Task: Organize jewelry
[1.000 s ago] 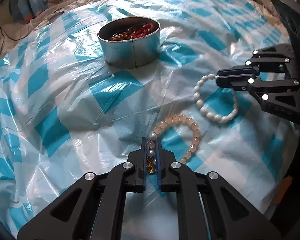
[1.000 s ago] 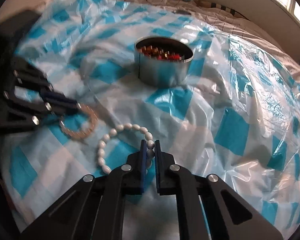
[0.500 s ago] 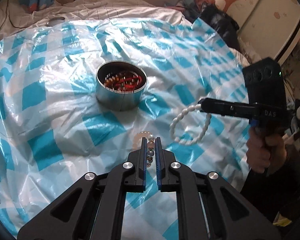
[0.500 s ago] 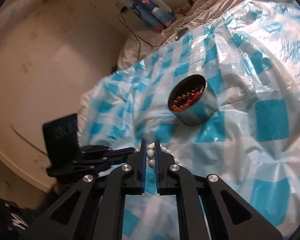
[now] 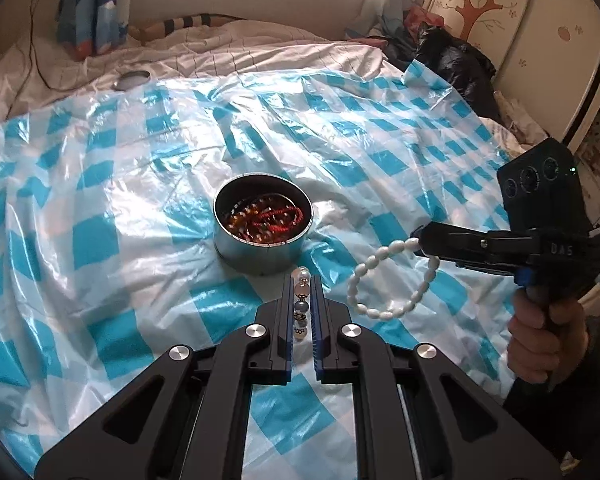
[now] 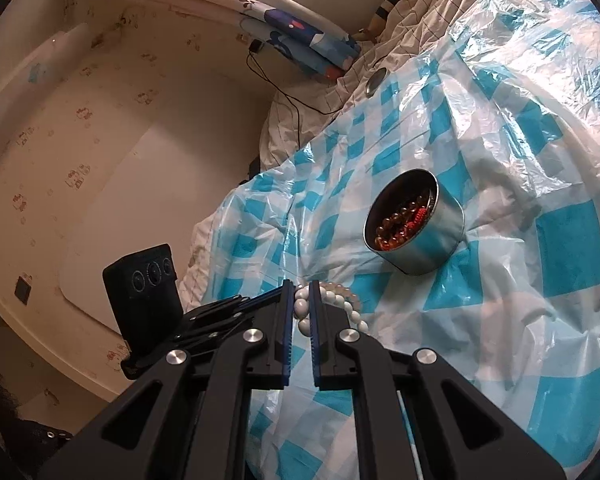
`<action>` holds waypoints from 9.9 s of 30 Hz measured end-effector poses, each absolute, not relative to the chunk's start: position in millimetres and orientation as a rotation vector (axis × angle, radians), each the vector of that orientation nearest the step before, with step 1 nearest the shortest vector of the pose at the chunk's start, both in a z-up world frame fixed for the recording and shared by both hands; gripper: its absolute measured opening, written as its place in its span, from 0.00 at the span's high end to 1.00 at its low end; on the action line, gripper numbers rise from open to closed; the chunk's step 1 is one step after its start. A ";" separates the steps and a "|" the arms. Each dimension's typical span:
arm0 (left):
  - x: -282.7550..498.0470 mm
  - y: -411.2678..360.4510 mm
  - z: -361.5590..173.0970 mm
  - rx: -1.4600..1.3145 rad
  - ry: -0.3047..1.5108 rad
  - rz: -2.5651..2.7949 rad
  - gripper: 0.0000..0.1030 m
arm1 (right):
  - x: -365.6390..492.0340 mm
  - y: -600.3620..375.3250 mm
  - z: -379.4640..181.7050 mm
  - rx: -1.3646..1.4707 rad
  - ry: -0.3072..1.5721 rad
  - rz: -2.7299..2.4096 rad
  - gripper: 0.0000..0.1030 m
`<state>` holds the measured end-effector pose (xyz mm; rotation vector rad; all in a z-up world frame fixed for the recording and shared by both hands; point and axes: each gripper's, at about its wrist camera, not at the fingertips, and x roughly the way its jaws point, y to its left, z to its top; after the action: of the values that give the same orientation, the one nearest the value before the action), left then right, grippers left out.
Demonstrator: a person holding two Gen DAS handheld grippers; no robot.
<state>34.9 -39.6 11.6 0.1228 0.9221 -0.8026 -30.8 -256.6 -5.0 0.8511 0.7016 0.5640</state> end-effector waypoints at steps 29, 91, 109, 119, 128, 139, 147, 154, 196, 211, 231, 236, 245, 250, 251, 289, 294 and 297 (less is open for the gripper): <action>33.6 -54.7 20.7 0.243 0.811 -0.700 0.93 | -24.1 -258.5 -12.1 0.897 0.699 0.594 0.92; 106.9 -45.0 11.5 -0.018 0.925 -0.539 0.60 | 45.0 -275.1 -30.5 1.029 0.637 0.345 0.70; 76.9 -19.8 10.9 0.025 0.958 -0.572 0.48 | 76.9 -271.1 -48.1 0.988 0.676 0.275 0.55; 70.7 -16.6 6.3 -0.023 0.983 -0.609 0.42 | 65.5 -249.4 -30.4 0.809 0.735 0.213 0.42; 59.8 -14.3 -3.9 -0.037 0.985 -0.532 0.27 | 4.8 -197.7 -7.0 0.139 0.849 -0.048 0.12; 44.0 -18.9 -6.5 0.091 0.909 -0.384 0.08 | -34.4 -193.1 -8.7 0.098 0.845 -0.123 0.07; 45.2 -22.5 -10.8 0.125 0.898 -0.360 0.08 | -21.5 -190.0 -17.3 0.117 0.867 -0.116 0.07; 44.4 -24.6 -10.5 0.132 0.897 -0.373 0.08 | -17.0 -185.4 -22.1 0.112 0.880 -0.114 0.07; 41.3 -26.6 -9.0 0.161 0.886 -0.369 0.08 | -14.6 -182.5 -28.5 0.122 0.896 -0.116 0.07; 42.2 -26.1 -9.2 0.163 0.885 -0.366 0.08 | -13.8 -183.7 -28.8 0.124 0.896 -0.131 0.07; 44.7 -23.2 -12.4 0.175 0.886 -0.359 0.08 | -13.9 -182.0 -29.0 0.120 0.898 -0.131 0.07; 43.9 -24.3 -12.5 0.177 0.886 -0.360 0.08 | -13.9 -181.7 -29.1 0.120 0.899 -0.131 0.07; 43.7 -24.9 -12.3 0.178 0.886 -0.360 0.08 | -13.7 -181.1 -29.0 0.120 0.899 -0.132 0.07; 44.2 -23.8 -12.6 0.180 0.886 -0.357 0.08 | -14.1 -178.1 -30.5 0.114 0.902 -0.127 0.07; 43.4 -25.8 -12.1 0.180 0.887 -0.358 0.08 | -14.1 -177.5 -30.7 0.113 0.903 -0.126 0.07; 44.5 -27.7 -11.6 0.249 0.877 -0.329 0.08 | -13.8 -173.4 -33.7 0.107 0.907 -0.119 0.07; 43.7 -28.9 -12.0 0.249 0.878 -0.328 0.08 | -13.7 -172.9 -33.8 0.107 0.908 -0.118 0.07; 43.9 -28.7 -11.9 0.249 0.878 -0.327 0.08 | -13.8 -172.9 -33.8 0.106 0.908 -0.118 0.07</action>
<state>43.9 -28.7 -11.9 0.2489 0.8777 -0.3267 -13.8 -172.9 -33.8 0.1059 0.9075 -0.1182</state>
